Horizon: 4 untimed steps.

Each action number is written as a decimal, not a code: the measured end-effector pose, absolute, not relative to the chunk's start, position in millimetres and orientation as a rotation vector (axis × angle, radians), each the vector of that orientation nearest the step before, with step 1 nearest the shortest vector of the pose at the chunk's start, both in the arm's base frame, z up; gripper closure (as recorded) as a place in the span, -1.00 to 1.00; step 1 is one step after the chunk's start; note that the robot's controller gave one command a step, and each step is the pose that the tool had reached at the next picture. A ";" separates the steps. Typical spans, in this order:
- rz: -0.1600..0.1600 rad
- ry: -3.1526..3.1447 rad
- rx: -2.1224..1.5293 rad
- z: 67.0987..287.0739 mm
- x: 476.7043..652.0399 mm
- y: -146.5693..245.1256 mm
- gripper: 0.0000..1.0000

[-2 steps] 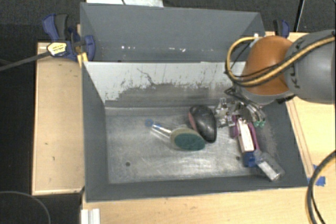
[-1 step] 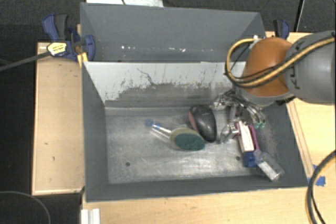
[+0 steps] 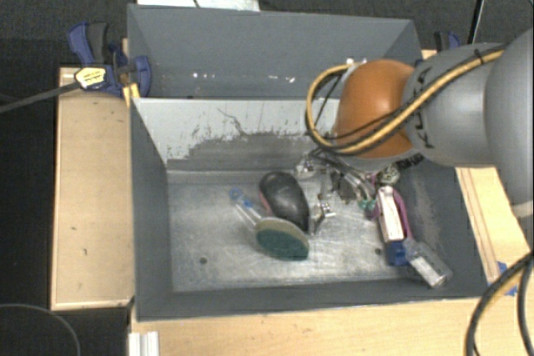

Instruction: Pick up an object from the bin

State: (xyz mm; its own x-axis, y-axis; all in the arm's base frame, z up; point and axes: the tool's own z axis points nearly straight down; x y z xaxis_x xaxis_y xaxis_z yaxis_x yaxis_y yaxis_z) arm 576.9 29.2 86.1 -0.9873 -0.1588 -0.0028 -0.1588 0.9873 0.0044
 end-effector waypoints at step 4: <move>0.004 3.075 -0.578 71.3 546.0 172.6 -1.00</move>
Offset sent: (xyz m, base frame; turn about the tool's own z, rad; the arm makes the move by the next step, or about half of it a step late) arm -0.0028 0.0423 -0.0161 -0.0913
